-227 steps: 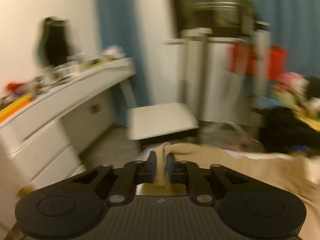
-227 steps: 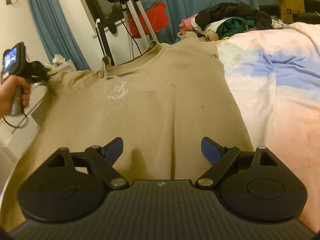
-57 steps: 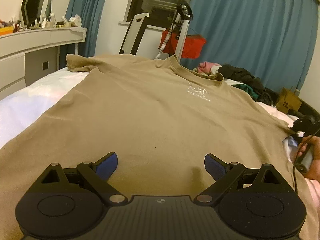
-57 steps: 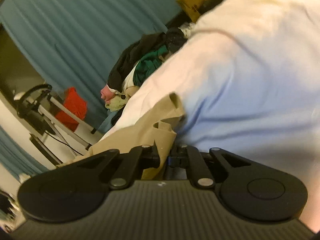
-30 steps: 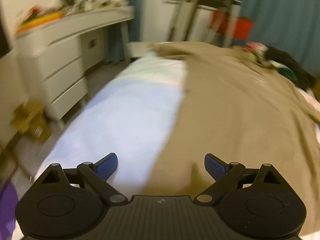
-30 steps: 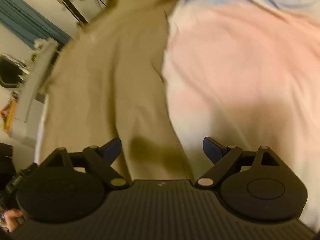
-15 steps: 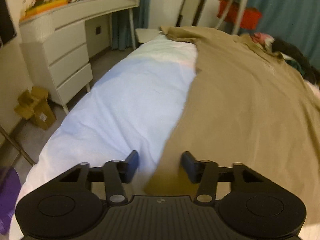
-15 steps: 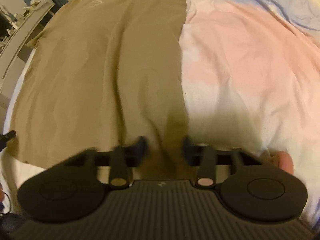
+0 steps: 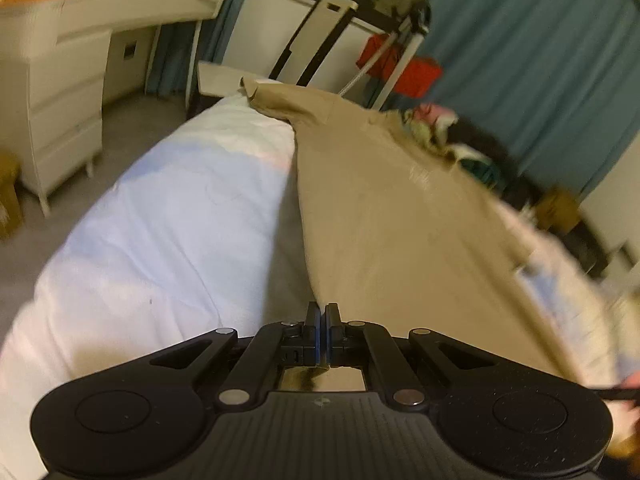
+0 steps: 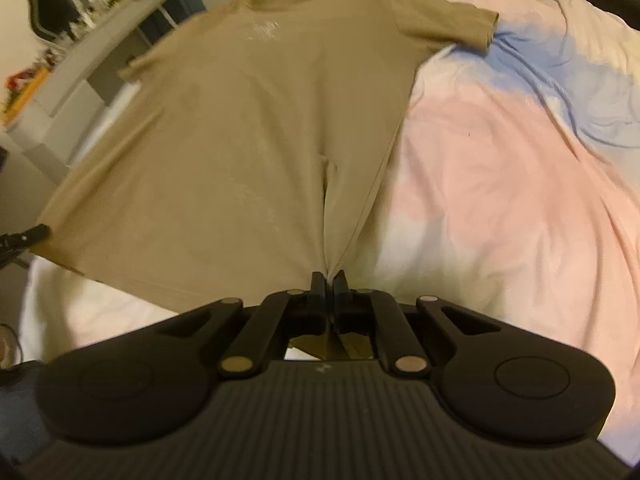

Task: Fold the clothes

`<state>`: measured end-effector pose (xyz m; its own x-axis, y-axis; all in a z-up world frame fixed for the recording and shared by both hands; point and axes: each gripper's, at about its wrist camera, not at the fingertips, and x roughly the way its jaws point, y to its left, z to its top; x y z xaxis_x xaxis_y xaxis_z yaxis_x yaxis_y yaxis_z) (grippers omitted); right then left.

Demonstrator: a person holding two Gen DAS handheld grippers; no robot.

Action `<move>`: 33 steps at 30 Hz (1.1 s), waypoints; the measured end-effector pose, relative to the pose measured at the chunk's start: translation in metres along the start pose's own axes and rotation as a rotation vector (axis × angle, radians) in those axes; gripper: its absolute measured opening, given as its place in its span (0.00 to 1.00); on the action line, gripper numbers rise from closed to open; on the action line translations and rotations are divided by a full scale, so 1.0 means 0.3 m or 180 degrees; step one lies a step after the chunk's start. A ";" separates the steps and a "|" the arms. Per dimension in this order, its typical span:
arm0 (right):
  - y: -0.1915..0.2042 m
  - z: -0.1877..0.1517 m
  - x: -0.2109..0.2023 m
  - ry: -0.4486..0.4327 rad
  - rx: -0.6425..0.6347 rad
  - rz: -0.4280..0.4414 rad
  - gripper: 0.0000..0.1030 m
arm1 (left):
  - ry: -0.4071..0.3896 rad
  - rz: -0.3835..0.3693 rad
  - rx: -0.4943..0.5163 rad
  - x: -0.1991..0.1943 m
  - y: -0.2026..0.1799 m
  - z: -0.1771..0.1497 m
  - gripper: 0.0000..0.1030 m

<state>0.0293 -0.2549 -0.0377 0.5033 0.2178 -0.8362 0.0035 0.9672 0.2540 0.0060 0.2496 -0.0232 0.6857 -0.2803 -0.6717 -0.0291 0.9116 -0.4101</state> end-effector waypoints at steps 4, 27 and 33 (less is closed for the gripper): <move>-0.010 -0.005 -0.048 0.0010 -0.0093 -0.0002 0.06 | 0.0028 -0.0096 -0.0243 -0.057 0.042 0.018 0.02; -0.080 0.129 -0.469 -0.0959 0.1040 0.0585 0.79 | -0.0701 0.0478 0.0263 -0.457 -0.502 0.104 0.98; -0.102 0.230 -0.509 -0.1143 0.1181 0.0789 0.79 | -0.0850 0.0498 0.0609 -0.453 -0.759 0.092 1.00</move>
